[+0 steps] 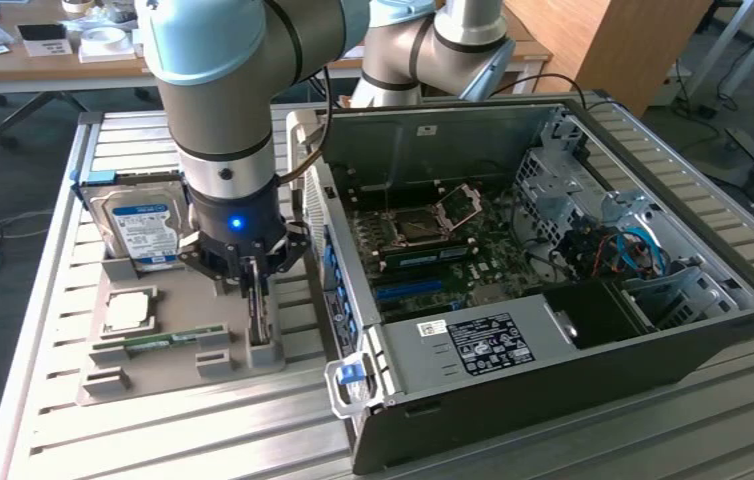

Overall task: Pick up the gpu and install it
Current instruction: 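Pick up the gpu and move the gpu toward the slot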

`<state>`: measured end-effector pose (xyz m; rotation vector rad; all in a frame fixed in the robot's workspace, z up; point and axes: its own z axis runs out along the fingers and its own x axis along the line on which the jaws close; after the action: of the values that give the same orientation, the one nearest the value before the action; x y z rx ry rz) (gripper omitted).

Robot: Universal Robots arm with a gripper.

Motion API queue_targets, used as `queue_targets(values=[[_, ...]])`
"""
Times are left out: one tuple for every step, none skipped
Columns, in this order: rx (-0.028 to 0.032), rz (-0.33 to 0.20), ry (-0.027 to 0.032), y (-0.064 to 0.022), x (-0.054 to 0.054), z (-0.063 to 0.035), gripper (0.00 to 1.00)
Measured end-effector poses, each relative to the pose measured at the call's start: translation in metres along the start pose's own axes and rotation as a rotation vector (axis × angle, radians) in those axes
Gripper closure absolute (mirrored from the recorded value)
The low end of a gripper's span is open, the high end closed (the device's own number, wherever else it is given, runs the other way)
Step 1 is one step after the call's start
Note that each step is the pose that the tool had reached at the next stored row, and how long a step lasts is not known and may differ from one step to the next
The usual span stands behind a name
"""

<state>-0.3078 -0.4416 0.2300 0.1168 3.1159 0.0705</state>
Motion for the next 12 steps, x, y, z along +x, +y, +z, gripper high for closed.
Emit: queue_targets(values=[[0.0000,0.000,0.0000,0.0000,0.000,-0.0004,0.74],[0.0002,0.000,0.0002,0.0000,0.000,-0.0011,0.74],[0.0003,0.000,0.0003,0.0000,0.000,-0.0020,0.74],[0.0002,0.000,0.0002,0.0001,0.000,-0.0029,0.74],[0.0002,0.000,0.0003,0.0001,0.000,-0.0039,0.74],[0.0002,0.000,0.0002,0.0002,0.000,-0.0047,0.74],[0.0001,0.000,0.0002,0.0003,0.000,-0.0059,0.74],[0.0001,0.000,0.0002,0.0003,0.000,-0.0070,0.74],[0.0002,0.000,0.0002,0.0004,0.000,-0.0081,0.74],[0.0002,0.000,0.0002,0.0004,0.000,-0.0093,0.74],[0.0001,0.000,0.0001,0.0005,0.000,-0.0108,0.74],[0.0001,0.000,0.0002,0.0006,0.000,-0.0126,0.74]])
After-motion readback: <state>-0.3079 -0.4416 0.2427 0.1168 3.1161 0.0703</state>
